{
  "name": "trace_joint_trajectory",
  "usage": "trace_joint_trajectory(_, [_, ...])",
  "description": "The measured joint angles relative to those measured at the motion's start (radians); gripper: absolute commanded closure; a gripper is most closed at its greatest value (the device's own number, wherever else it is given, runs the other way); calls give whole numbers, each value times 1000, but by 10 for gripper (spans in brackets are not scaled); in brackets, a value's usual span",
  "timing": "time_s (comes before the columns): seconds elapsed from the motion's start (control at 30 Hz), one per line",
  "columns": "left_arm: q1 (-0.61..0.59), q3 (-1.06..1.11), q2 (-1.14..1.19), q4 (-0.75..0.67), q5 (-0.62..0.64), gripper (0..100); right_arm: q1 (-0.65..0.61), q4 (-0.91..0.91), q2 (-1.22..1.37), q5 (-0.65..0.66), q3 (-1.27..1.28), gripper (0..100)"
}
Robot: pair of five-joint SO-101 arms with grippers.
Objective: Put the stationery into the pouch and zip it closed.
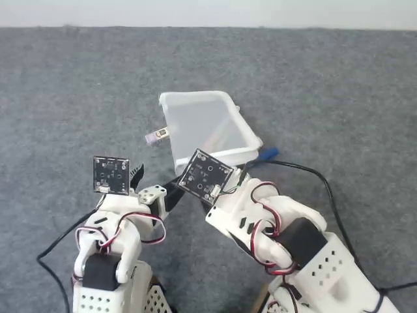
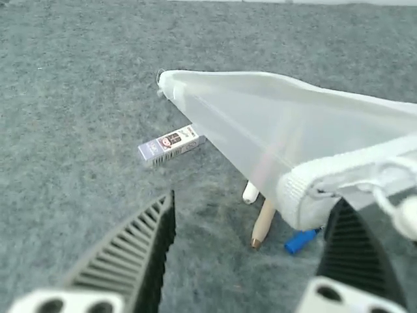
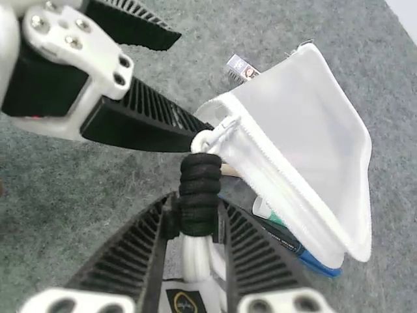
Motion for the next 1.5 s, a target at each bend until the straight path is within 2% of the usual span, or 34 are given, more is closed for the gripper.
trace_joint_trajectory(0.5, [0,9,0,-20,0,661,2,0,0,0,14,992])
trace_joint_trajectory(0.67, [-6,23,0,-34,0,751,2,0,0,0,14,992])
trace_joint_trajectory(1.07, [-57,23,0,-35,-124,938,2,34,-58,-2,14,992])
trace_joint_trajectory(1.17, [-87,15,0,-35,-132,989,28,46,-68,-2,14,992])
trace_joint_trajectory(1.5, [-167,-5,2,-35,-132,989,195,58,-78,0,12,992])
